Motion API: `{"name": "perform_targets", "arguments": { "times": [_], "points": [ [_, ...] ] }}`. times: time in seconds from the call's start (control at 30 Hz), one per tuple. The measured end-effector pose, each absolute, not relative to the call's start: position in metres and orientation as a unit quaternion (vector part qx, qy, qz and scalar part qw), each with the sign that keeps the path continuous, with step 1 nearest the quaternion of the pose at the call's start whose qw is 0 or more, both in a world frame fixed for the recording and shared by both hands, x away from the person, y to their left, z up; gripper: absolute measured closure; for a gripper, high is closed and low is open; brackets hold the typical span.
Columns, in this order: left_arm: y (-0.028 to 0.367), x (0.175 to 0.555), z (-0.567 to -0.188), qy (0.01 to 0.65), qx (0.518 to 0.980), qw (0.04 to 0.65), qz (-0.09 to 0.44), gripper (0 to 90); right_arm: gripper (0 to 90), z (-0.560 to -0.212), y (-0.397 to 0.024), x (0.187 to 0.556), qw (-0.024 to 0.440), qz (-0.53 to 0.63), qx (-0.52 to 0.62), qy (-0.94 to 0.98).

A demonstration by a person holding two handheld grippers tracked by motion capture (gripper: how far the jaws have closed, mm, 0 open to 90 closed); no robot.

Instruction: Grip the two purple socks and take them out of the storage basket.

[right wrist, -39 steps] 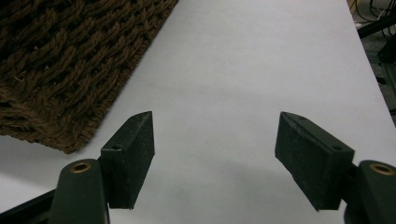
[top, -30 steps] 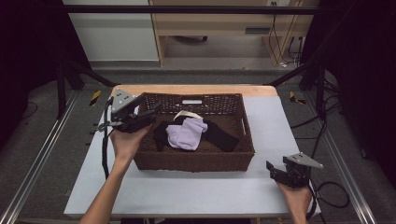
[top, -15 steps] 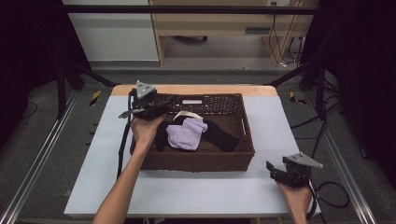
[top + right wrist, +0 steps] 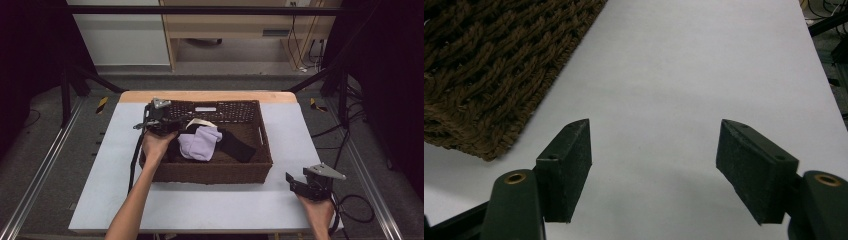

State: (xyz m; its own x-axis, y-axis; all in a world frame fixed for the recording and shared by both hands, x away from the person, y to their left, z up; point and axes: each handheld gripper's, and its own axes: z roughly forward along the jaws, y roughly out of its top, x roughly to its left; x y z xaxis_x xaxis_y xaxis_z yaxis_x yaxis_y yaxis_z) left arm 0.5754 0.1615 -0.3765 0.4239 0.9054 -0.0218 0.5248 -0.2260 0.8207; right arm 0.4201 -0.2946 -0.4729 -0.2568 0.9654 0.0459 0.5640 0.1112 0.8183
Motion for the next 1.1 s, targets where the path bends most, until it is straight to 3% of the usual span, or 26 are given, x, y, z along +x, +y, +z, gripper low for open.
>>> {"name": "perform_targets", "arguments": {
  "times": [0.43, 0.73, 1.1],
  "points": [
    [0.154, 0.584, -0.397, 0.492, 0.789, 0.318, 0.185, 39.1, 30.5, -0.474, -0.294, 0.42, 0.266, 0.376, 0.548, 0.698],
    [0.151, 0.589, -0.403, 0.489, 0.802, 0.3, 0.166, 40.1, 30.6, -0.474, -0.293, 0.42, 0.263, 0.374, 0.548, 0.701],
    [0.146, 0.596, -0.416, 0.484, 0.828, 0.254, 0.125, 52.5, 31.0, -0.475, -0.292, 0.421, 0.26, 0.374, 0.549, 0.701]
  ]
}}
